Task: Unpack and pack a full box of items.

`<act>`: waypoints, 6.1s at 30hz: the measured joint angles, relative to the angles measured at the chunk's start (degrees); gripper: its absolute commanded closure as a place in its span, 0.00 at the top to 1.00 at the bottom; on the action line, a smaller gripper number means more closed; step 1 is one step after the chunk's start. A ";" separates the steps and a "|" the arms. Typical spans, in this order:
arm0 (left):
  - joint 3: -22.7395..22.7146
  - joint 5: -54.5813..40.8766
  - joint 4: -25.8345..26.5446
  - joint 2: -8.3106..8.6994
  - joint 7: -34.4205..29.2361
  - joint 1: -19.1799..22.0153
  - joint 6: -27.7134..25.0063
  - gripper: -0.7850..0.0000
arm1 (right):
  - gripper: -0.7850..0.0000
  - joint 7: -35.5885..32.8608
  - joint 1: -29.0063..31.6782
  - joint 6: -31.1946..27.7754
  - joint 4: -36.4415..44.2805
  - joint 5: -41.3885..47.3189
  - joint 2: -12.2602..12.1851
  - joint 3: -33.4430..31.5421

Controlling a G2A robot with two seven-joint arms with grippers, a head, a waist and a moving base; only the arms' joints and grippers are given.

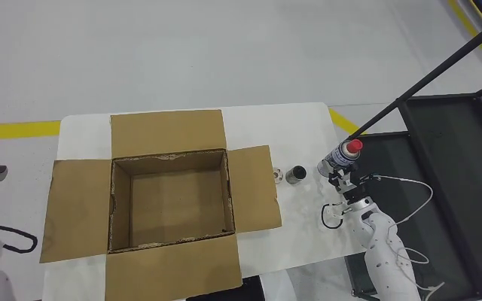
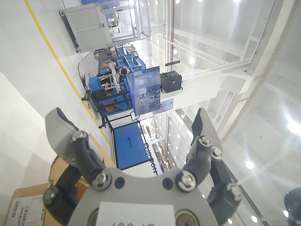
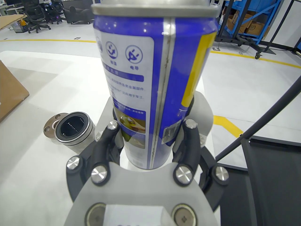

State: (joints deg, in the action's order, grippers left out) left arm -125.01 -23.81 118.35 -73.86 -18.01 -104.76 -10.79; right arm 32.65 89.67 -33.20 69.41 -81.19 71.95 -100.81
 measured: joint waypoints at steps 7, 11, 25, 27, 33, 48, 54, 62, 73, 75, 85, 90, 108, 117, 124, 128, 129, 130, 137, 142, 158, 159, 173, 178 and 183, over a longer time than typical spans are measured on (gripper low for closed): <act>0.00 0.00 0.00 0.00 0.00 0.00 0.00 1.00 | 0.00 0.01 0.00 0.00 0.00 -0.01 0.00 0.00; 0.00 0.00 0.00 0.00 0.00 0.00 0.00 1.00 | 0.00 0.43 -0.36 -0.07 0.05 0.23 0.13 1.24; 0.00 0.00 0.00 0.00 0.00 0.00 0.00 1.00 | 0.00 16.64 -6.64 5.57 -13.88 -4.82 0.89 9.36; 0.00 0.00 0.00 0.00 0.00 0.00 0.00 1.00 | 0.00 17.73 -6.99 5.40 -14.92 -5.18 0.88 10.03; 0.00 0.00 0.00 0.00 0.00 0.00 0.00 1.00 | 0.00 19.64 -7.91 5.96 -17.01 -5.89 0.75 11.17; 0.00 0.00 0.00 0.00 0.00 0.00 0.00 1.00 | 0.00 20.83 -8.79 6.85 -19.03 -6.36 0.20 12.71; 0.00 0.00 0.00 0.00 0.00 0.00 0.00 1.00 | 0.20 20.81 -8.96 7.11 -19.69 -6.08 0.12 13.51; 0.00 0.00 0.00 0.00 0.00 0.00 0.00 1.00 | 0.54 20.81 -9.18 7.25 -19.97 -5.92 -0.12 14.26; 0.00 0.00 0.00 0.00 0.00 0.00 0.00 1.00 | 0.92 20.78 -9.29 7.49 -20.01 -5.35 -0.43 14.98; 0.00 0.00 0.00 0.00 0.00 0.00 0.00 1.00 | 0.95 20.80 -9.31 7.49 -20.04 -5.22 -0.50 15.08; 0.00 0.00 0.00 0.00 0.00 0.00 0.00 1.00 | 1.00 20.97 -9.19 7.63 -19.58 -4.28 -0.87 15.13; 0.00 0.00 0.00 0.00 0.00 0.00 0.00 1.00 | 1.00 21.68 -8.56 6.76 -18.07 -2.79 -1.21 14.30; 0.00 0.00 0.00 0.00 0.00 0.00 0.00 1.00 | 1.00 17.36 2.16 4.18 1.92 -0.13 -2.93 9.27; 0.00 0.00 0.00 0.00 0.00 0.00 0.00 1.00 | 1.00 15.86 3.58 4.74 3.84 -0.12 -3.05 8.82; 0.00 0.00 0.00 0.00 0.00 0.00 0.00 1.00 | 1.00 15.86 3.58 4.73 3.84 -0.12 -3.05 8.82; 0.00 0.00 0.00 0.00 0.00 0.00 0.00 1.00 | 1.00 15.86 3.58 4.73 3.84 -0.12 -3.05 8.82; 0.00 0.00 0.00 0.00 0.00 0.00 0.00 1.00 | 1.00 15.86 3.58 4.73 3.84 -0.12 -3.05 8.82; 0.00 0.00 0.00 0.00 0.00 0.00 0.00 1.00 | 1.00 15.86 3.58 4.73 3.84 -0.12 -3.05 8.82; 0.00 0.00 0.00 0.00 0.00 0.00 0.00 1.00 | 1.00 13.47 3.16 6.87 2.98 0.37 -2.97 8.83; 0.00 0.00 0.00 0.00 0.00 0.00 0.00 1.00 | 1.00 12.14 3.32 4.96 0.48 1.61 -3.18 8.48; 0.00 0.00 0.00 0.00 0.00 0.00 0.00 1.00 | 1.00 12.45 -1.93 6.33 -9.85 5.11 -2.28 12.58; 0.00 0.00 0.00 0.00 0.00 0.00 0.00 1.00 | 1.00 12.42 -2.43 6.48 -10.41 5.25 -2.19 12.93; 0.00 0.00 0.00 0.00 0.00 0.00 0.00 1.00 | 1.00 12.66 -8.35 5.68 -17.98 10.90 -1.03 15.98; 0.00 0.00 0.00 0.00 0.00 0.00 0.00 1.00 | 1.00 13.24 -9.11 5.46 -19.36 10.60 -1.01 16.39; 0.00 0.00 0.00 0.00 0.00 0.00 0.00 1.00 | 1.00 13.73 -9.89 5.09 -20.29 10.39 -0.99 16.80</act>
State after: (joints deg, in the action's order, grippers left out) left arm -125.01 -23.81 118.35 -73.86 -18.01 -104.76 -10.79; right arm 46.38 79.77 -28.11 49.12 -70.80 70.96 -84.00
